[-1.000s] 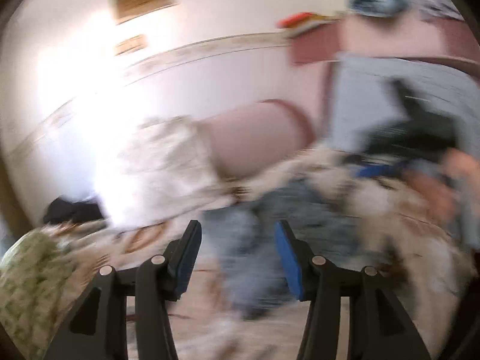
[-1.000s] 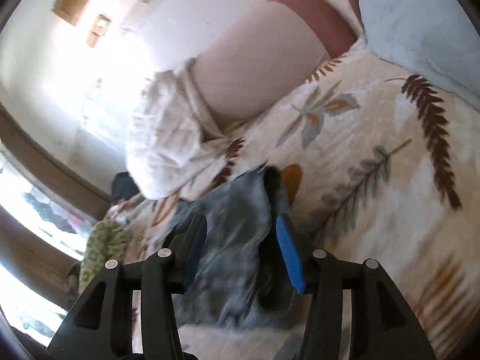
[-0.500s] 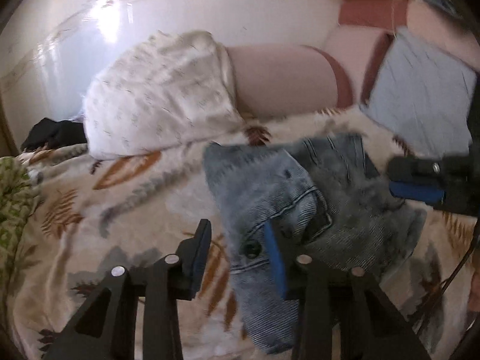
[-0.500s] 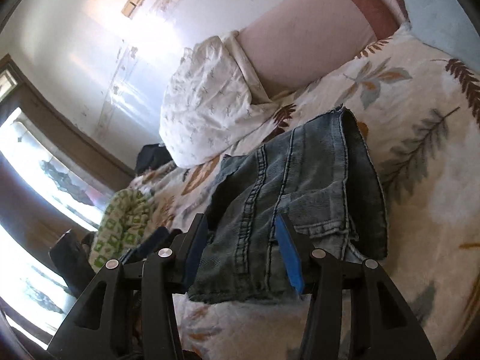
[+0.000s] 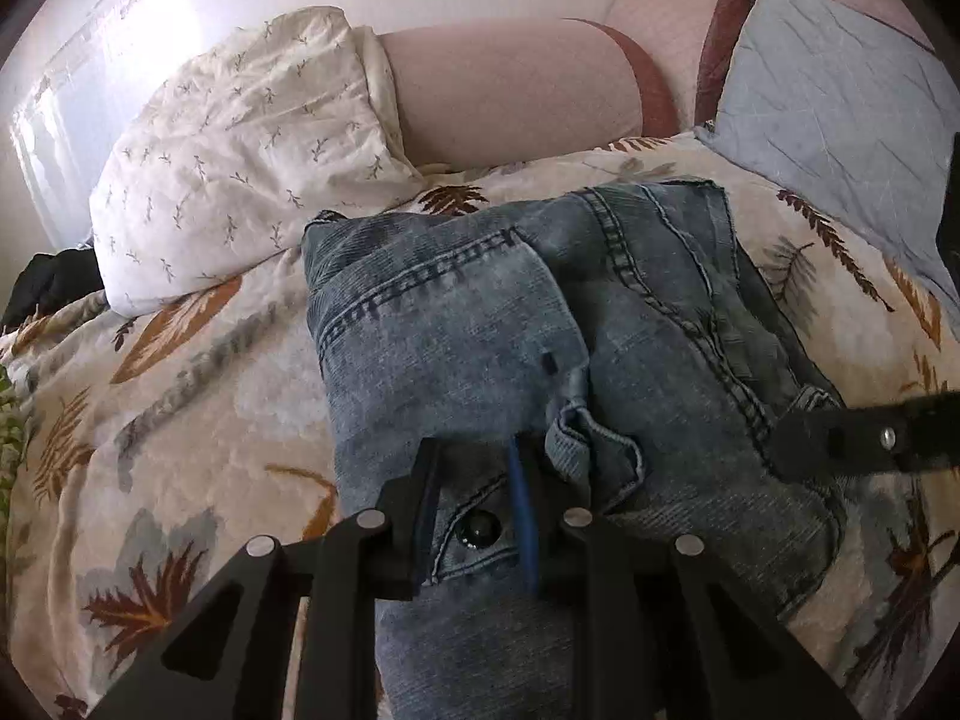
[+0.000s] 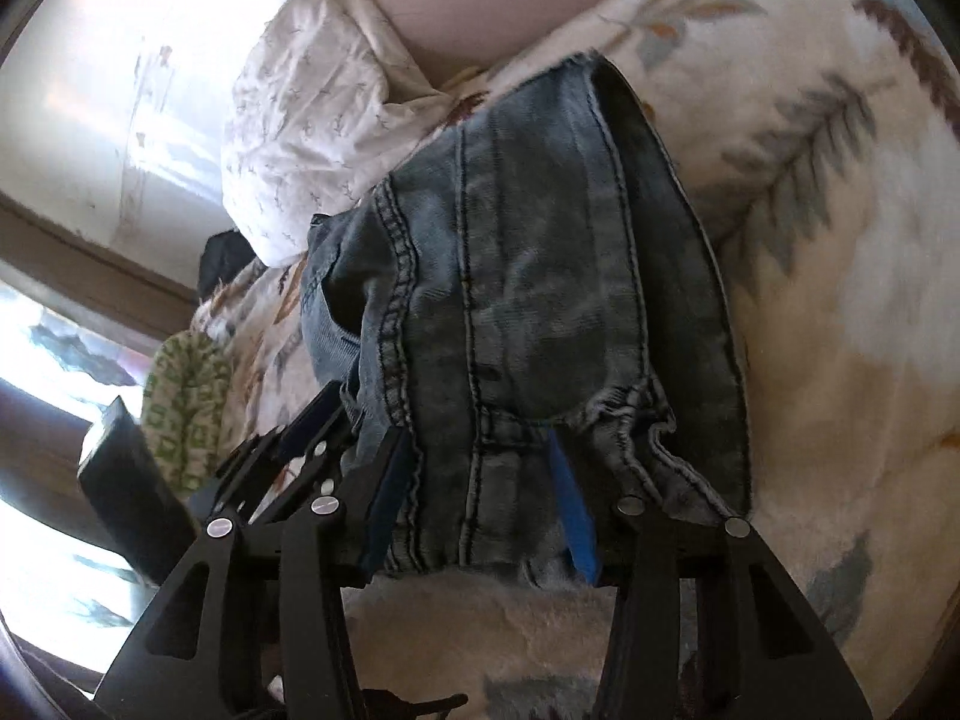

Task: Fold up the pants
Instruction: 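Lower the folded jeans onto the bed and open both tools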

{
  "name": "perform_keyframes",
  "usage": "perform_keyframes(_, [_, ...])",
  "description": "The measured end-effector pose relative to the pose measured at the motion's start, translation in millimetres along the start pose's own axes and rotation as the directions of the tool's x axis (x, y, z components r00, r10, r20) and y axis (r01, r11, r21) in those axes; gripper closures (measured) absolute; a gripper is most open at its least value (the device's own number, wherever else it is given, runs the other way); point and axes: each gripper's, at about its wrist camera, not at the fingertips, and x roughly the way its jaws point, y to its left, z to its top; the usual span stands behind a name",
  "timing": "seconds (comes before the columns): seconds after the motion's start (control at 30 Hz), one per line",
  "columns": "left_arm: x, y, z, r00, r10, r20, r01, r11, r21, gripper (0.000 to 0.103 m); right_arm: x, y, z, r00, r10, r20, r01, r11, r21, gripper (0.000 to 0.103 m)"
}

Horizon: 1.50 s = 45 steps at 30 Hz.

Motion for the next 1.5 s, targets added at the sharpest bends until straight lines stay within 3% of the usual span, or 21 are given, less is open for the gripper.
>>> perform_keyframes(0.17, [-15.8,20.1,10.4,0.999,-0.051,-0.015,0.049,0.994,-0.101,0.077,-9.9,8.7,2.7,1.000,-0.010,-0.003,0.010,1.000,-0.022,0.055])
perform_keyframes(0.23, [-30.5,30.8,16.8,0.996,-0.090,0.014,0.092,0.985,-0.143,0.076,-26.3,18.7,8.3,0.998,-0.002,0.057,0.006,0.998,-0.062,0.053])
perform_keyframes(0.33, [-43.2,37.4,23.5,0.997,-0.059,0.054,0.066,0.988,-0.137,0.075,-48.7,34.9,21.9,0.986,0.024,0.167,0.001,0.989,-0.149,0.053])
perform_keyframes(0.47, [-36.9,48.1,23.1,0.996,-0.045,0.079,0.058,0.984,-0.169,0.075,-46.7,44.7,51.7,0.970,0.066,0.235,-0.023,0.983,-0.183,0.053])
perform_keyframes(0.57, [-20.3,44.5,20.2,0.997,-0.069,0.032,0.073,0.984,-0.160,0.075,-31.2,48.6,69.9,0.965,0.116,0.233,-0.069,0.978,-0.199,0.053])
perform_keyframes(0.7, [-15.0,39.6,18.1,0.997,-0.075,0.027,0.078,0.985,-0.152,0.075,-1.6,50.2,90.0,0.969,0.190,0.159,-0.156,0.967,-0.200,0.053])
perform_keyframes(0.83, [-10.3,47.2,20.3,0.999,-0.028,0.023,0.032,0.984,-0.177,0.075,21.1,52.0,100.1,0.979,0.157,0.130,-0.130,0.973,-0.192,0.053])
perform_keyframes(0.93, [-4.9,53.6,20.0,1.000,-0.004,0.015,0.007,0.978,-0.207,0.058,37.7,51.8,100.5,0.992,0.040,0.116,-0.018,0.982,-0.186,0.055])
perform_keyframes(1.03, [6.3,51.5,17.3,0.999,0.050,-0.019,-0.052,0.981,-0.187,0.043,47.7,39.9,101.5,0.994,-0.022,0.110,0.038,0.989,-0.141,0.061])
perform_keyframes(1.2, [12.5,54.6,12.9,0.996,0.068,-0.051,-0.077,0.975,-0.208,0.034,68.9,27.3,102.5,0.992,-0.103,0.077,0.112,0.986,-0.125,0.065])
perform_keyframes(1.33, [3.8,63.7,15.6,0.997,0.039,-0.063,-0.054,0.965,-0.256,0.033,62.9,30.5,97.2,0.991,-0.096,0.097,0.110,0.983,-0.146,0.062])
perform_keyframes(1.4, [-6.3,64.2,20.0,0.996,0.067,-0.061,-0.080,0.966,-0.247,0.033,48.1,32.5,93.4,0.991,-0.067,0.112,0.083,0.986,-0.144,0.056])
perform_keyframes(1.5, [-31.6,61.6,27.3,0.993,0.120,0.003,-0.117,0.967,-0.228,0.033,15.9,36.5,86.1,0.984,-0.059,0.170,0.080,0.990,-0.119,0.049])
